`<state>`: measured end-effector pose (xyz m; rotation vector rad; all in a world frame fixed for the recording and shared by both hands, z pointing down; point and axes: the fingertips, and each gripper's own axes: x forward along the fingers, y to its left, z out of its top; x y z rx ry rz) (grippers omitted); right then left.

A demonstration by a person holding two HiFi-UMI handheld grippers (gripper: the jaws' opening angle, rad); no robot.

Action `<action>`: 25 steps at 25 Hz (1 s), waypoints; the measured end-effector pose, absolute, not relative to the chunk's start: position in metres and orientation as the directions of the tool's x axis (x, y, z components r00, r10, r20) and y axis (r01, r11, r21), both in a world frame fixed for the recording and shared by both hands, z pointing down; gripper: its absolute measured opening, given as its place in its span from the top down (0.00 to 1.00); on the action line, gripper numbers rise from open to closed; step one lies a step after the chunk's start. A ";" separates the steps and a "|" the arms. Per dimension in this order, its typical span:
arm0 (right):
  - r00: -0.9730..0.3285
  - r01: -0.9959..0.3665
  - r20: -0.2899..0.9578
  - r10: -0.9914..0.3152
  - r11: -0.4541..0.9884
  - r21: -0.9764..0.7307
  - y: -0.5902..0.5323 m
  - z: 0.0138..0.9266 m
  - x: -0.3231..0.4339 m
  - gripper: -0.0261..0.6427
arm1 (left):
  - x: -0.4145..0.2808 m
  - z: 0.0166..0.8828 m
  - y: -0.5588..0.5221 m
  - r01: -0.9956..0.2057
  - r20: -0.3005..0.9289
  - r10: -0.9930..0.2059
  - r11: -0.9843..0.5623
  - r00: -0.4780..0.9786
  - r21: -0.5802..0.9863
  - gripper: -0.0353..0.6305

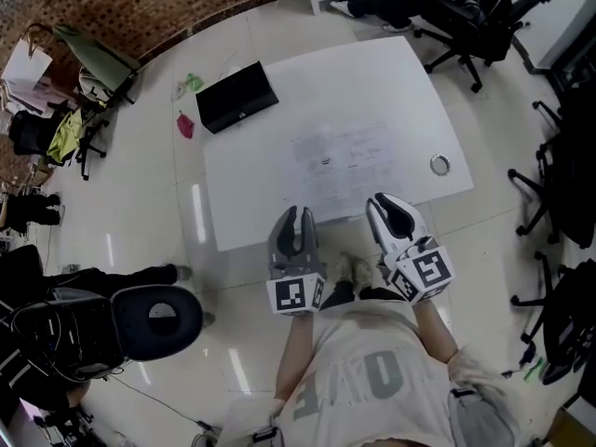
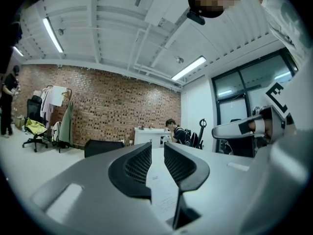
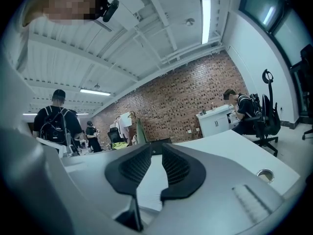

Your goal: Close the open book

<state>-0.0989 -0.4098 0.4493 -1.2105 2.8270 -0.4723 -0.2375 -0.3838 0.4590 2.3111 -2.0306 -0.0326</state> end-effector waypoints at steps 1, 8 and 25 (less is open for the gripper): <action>-0.699 -0.702 0.100 -0.708 0.652 -0.286 -0.412 0.451 -0.101 0.87 | -0.238 0.469 -0.385 -0.989 0.050 -0.990 -0.129 0.133 0.070 0.81; -0.696 -0.706 0.153 -0.702 0.630 -0.324 -0.411 0.474 -0.103 0.87 | -0.245 0.570 -0.384 -0.580 0.126 -0.969 -0.022 0.214 0.815 0.80; -0.572 -0.808 0.233 -0.786 0.493 -0.321 -0.406 0.495 -0.063 0.87 | -0.247 0.677 -0.368 -0.020 0.298 -0.948 0.297 0.111 0.955 0.77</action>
